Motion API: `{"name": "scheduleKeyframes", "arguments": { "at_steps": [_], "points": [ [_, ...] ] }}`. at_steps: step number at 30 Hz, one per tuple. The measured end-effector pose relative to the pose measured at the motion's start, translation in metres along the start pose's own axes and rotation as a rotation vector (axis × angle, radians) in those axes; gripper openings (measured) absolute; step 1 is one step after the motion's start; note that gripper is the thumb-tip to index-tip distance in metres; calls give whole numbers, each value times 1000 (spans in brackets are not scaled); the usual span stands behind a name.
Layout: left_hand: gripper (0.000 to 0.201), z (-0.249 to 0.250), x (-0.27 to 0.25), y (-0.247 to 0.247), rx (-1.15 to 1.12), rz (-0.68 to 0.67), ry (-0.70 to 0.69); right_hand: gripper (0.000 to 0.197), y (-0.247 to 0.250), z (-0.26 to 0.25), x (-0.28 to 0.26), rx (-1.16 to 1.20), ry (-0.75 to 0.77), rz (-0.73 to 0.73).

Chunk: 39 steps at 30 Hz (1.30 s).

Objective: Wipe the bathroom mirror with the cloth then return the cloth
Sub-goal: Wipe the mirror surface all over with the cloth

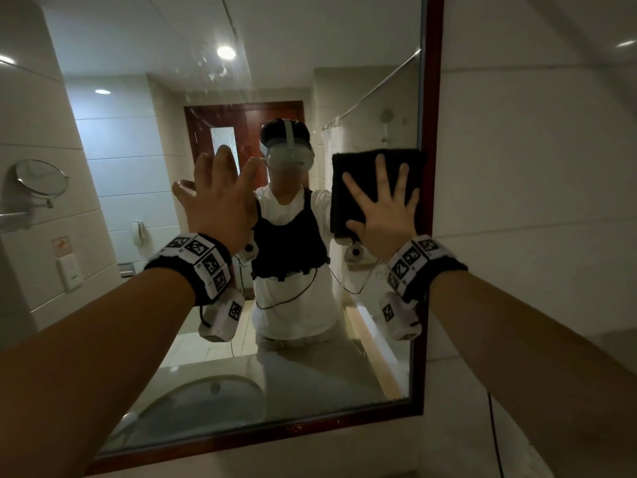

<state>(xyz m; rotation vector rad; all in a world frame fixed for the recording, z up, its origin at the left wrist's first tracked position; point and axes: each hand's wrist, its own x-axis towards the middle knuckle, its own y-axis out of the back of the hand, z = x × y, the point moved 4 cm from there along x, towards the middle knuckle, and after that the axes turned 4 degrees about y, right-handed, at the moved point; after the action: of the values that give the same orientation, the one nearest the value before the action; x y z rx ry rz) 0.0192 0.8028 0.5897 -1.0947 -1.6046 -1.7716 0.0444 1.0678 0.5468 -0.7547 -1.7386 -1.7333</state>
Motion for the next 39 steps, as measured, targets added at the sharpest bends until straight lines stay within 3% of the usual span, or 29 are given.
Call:
{"name": "scheduleKeyframes", "arguments": {
  "at_steps": [3,8,15,20,24,30,35,39],
  "points": [
    [98,-1,-10,-1,-14,-2,24,97,-25,-10,-29,-96,-16,51],
    [82,-13,-38,-17,13,-67,28,96,-53,-18,-56,-104,-11,37],
    [88,-22,-38,-27,18,-67,-11,93,-70,-17,-77,-98,6,47],
    [98,-25,-36,-32,16,-49,-22,94,-63,-25,-60,-110,19,66],
    [100,-27,-37,-34,13,-41,-34,95,-25,-53,-11,-104,52,116],
    [102,-30,-35,-35,-4,-52,-37,88,24,-96,64,-3,35,80],
    [105,-29,-36,-34,1,-29,-38,88,14,-99,51,-18,24,99],
    [106,-28,-36,-33,7,-38,-34,94,-25,-105,6,-83,66,148]
  ]
}}
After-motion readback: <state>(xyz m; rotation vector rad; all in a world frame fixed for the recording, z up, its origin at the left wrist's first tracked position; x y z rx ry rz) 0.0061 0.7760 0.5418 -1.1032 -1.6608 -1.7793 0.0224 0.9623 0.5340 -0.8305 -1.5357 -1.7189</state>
